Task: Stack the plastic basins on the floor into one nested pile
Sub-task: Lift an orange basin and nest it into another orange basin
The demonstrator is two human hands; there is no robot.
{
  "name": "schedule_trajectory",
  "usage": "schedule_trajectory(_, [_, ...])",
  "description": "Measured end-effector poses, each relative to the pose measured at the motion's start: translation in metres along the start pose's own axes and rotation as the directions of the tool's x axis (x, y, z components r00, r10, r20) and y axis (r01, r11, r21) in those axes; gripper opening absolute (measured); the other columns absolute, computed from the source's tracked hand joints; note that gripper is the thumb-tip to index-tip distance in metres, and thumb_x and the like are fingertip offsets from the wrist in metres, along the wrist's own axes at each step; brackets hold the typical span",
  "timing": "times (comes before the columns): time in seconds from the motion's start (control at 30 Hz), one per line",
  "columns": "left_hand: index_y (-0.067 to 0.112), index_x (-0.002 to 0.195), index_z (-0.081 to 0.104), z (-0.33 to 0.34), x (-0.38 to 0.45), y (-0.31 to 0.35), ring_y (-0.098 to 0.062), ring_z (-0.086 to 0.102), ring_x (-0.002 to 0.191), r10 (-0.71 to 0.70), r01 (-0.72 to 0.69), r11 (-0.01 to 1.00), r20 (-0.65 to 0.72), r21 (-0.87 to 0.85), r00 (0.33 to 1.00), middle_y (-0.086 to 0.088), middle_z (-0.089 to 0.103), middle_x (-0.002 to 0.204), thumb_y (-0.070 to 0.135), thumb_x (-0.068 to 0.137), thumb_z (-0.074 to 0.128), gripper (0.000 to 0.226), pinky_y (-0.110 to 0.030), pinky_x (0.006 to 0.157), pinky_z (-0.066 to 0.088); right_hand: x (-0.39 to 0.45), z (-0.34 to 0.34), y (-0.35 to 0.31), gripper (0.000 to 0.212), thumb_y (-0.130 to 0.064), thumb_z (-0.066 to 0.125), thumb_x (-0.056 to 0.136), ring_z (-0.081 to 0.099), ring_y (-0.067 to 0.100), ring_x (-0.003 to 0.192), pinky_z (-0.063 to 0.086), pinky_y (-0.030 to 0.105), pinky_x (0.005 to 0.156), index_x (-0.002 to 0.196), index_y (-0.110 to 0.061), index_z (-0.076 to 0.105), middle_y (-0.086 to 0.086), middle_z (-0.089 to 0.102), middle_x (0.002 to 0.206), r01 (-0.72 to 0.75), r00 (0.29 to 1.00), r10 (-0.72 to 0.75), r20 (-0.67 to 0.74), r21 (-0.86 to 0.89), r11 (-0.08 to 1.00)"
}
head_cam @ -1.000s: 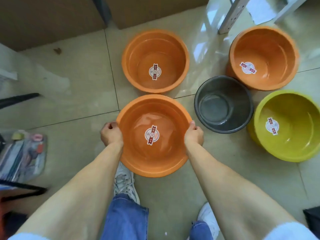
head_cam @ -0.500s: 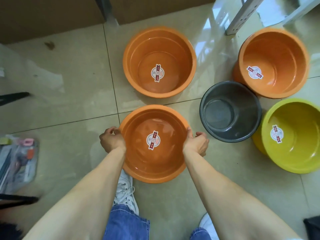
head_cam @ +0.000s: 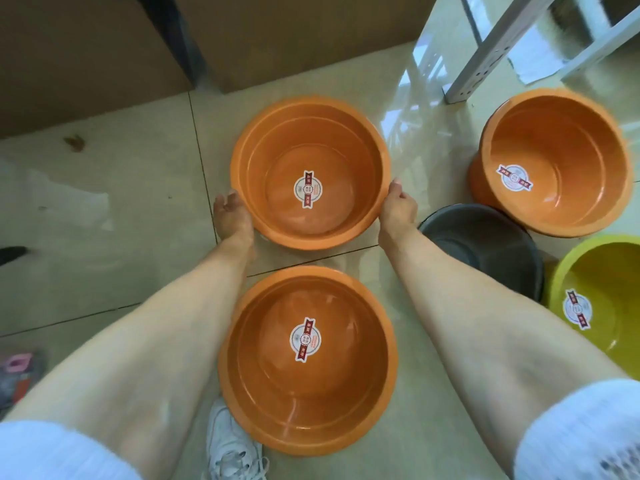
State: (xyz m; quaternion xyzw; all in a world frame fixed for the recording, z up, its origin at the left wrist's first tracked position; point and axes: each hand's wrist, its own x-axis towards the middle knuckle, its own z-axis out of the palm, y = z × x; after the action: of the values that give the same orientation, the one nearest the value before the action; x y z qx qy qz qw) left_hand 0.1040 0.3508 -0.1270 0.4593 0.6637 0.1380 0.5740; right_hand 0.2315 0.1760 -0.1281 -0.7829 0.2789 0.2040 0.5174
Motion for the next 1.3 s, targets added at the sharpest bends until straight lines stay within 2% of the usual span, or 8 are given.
schedule_trajectory(0.1, [0.013,0.138,0.05,0.015,0.019,0.012,-0.024,0.058,0.121,-0.029,0.03,0.999,0.016,-0.024,0.999,-0.006,0.06,0.135,0.03,0.098,0.041,0.044,-0.037,0.106,0.045,0.023,0.014,-0.008,0.04,-0.04,0.04,0.098,0.066,0.033,0.094,0.053,0.044,0.092,0.087,-0.012,0.065,0.014,0.071,0.096,-0.004,1.0,0.004,0.02,0.033,0.999])
schedule_trajectory(0.27, [0.006,0.107,0.069,0.031,0.033,0.014,-0.026,0.069,0.09,-0.061,0.059,0.988,-0.015,-0.144,0.998,-0.009,0.074,0.103,0.023,0.095,0.049,0.029,-0.04,0.089,0.057,0.042,0.024,-0.01,0.034,-0.031,0.046,0.099,0.057,0.022,0.075,0.05,0.03,0.076,0.074,-0.016,0.063,-0.003,0.059,0.068,-0.002,0.999,0.0,0.033,0.065,0.998])
schedule_trajectory(0.43, [0.014,0.09,0.067,0.031,0.029,0.01,-0.025,0.067,0.084,-0.053,0.044,0.99,-0.063,-0.137,0.997,-0.005,0.069,0.089,0.033,0.094,0.049,0.027,-0.041,0.088,0.056,0.037,0.019,-0.005,0.034,-0.033,0.045,0.098,0.061,0.023,0.083,0.051,0.033,0.084,0.069,-0.023,0.059,-0.004,0.062,0.074,-0.044,0.999,0.044,-0.005,0.075,0.996])
schedule_trajectory(0.63, [0.02,0.063,0.052,0.016,0.003,0.031,-0.023,0.063,0.071,0.033,-0.049,0.987,-0.109,-0.155,0.994,0.0,0.066,0.072,0.04,0.091,0.047,0.035,-0.031,0.074,0.053,0.009,0.001,-0.022,0.042,-0.027,0.048,0.092,0.039,0.022,0.063,0.034,0.03,0.065,0.052,-0.018,0.04,-0.005,0.039,0.055,-0.01,0.995,0.02,-0.093,0.109,0.994])
schedule_trajectory(0.8, [0.023,0.058,0.049,-0.014,-0.042,0.05,-0.016,0.062,0.064,0.08,-0.101,0.987,-0.162,-0.124,0.984,0.004,0.065,0.068,0.054,0.089,0.045,0.044,-0.025,0.061,0.048,-0.039,-0.032,-0.047,0.042,-0.034,0.045,0.095,0.051,0.033,0.071,0.036,0.029,0.065,0.075,-0.002,0.062,0.026,0.058,0.08,0.028,0.991,-0.007,-0.132,0.161,0.987])
schedule_trajectory(0.97, [0.021,0.054,0.046,-0.058,-0.092,0.051,-0.018,0.053,0.055,0.082,-0.1,0.992,-0.202,-0.079,0.976,0.002,0.057,0.06,0.046,0.09,0.043,0.045,-0.026,0.056,0.043,-0.088,-0.069,-0.057,0.043,-0.034,0.046,0.095,0.047,0.022,0.067,0.038,0.03,0.056,0.057,-0.015,0.051,0.002,0.051,0.062,-0.001,0.99,0.022,-0.142,0.145,0.989])
schedule_trajectory(1.1, [0.02,0.053,0.043,-0.088,-0.126,0.042,-0.012,0.04,0.047,0.083,-0.085,0.996,-0.283,0.007,0.955,0.003,0.047,0.055,0.028,0.091,0.041,0.039,-0.025,0.045,0.034,-0.123,-0.094,-0.041,0.038,-0.035,0.044,0.097,0.056,0.022,0.07,0.043,0.031,0.067,0.082,-0.012,0.071,0.0,0.06,0.067,-0.041,0.991,0.053,-0.121,0.103,0.994])
schedule_trajectory(1.3, [0.019,0.052,0.039,-0.134,-0.159,0.004,-0.02,0.037,0.052,0.03,0.028,0.987,-0.356,0.158,0.934,0.002,0.041,0.054,0.025,0.09,0.037,0.038,-0.028,0.045,0.032,-0.164,-0.121,0.004,0.037,-0.022,0.039,0.088,0.032,0.018,0.051,0.029,0.031,0.054,0.052,-0.018,0.035,-0.002,0.037,0.052,-0.11,0.979,0.113,-0.169,0.028,0.994])
